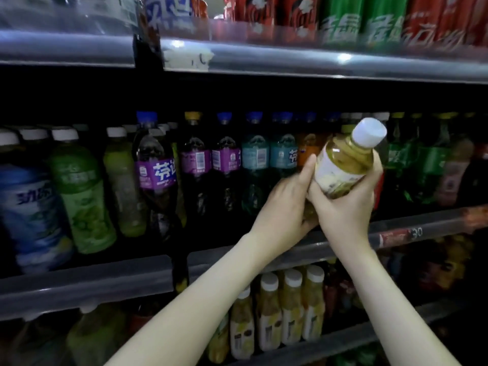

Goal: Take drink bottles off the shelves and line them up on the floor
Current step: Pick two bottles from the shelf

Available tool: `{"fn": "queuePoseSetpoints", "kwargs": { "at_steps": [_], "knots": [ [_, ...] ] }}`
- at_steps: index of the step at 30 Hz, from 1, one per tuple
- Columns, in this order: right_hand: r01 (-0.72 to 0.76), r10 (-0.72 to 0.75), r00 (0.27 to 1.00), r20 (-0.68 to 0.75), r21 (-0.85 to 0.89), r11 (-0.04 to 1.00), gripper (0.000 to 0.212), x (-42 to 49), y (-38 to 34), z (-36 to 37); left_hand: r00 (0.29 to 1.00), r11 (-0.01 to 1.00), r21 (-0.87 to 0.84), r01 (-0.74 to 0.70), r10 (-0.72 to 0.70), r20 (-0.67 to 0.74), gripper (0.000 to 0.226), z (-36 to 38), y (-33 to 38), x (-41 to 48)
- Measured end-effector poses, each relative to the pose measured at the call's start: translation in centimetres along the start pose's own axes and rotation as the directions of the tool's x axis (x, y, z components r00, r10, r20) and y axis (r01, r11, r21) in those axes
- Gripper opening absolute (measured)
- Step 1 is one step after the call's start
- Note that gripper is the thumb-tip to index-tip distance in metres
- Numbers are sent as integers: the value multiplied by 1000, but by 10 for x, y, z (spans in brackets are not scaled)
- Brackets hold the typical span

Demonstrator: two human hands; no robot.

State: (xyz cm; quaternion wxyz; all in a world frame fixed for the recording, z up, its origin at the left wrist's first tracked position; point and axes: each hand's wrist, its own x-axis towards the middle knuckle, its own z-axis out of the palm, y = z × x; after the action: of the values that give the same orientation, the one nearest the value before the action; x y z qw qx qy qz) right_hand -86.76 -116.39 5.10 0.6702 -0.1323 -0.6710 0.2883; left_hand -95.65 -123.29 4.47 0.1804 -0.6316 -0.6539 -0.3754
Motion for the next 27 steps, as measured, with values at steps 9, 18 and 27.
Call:
{"fn": "queuePoseSetpoints", "kwargs": {
  "at_steps": [9,18,27],
  "knots": [
    [-138,147,957,249,-51,989,84,-70,-63,-23,987,912,-380,151,-120,103,80,-47,8,-86],
    [-422,314,732,604,40,906,45,-104,-92,-22,898,828,-347,440,-403,177,74,-87,17,-171],
    [-695,385,403,831,4,719,42,-182,-105,37,670,636,-214,741,-722,172,70,-135,30,-271]
  ]
}}
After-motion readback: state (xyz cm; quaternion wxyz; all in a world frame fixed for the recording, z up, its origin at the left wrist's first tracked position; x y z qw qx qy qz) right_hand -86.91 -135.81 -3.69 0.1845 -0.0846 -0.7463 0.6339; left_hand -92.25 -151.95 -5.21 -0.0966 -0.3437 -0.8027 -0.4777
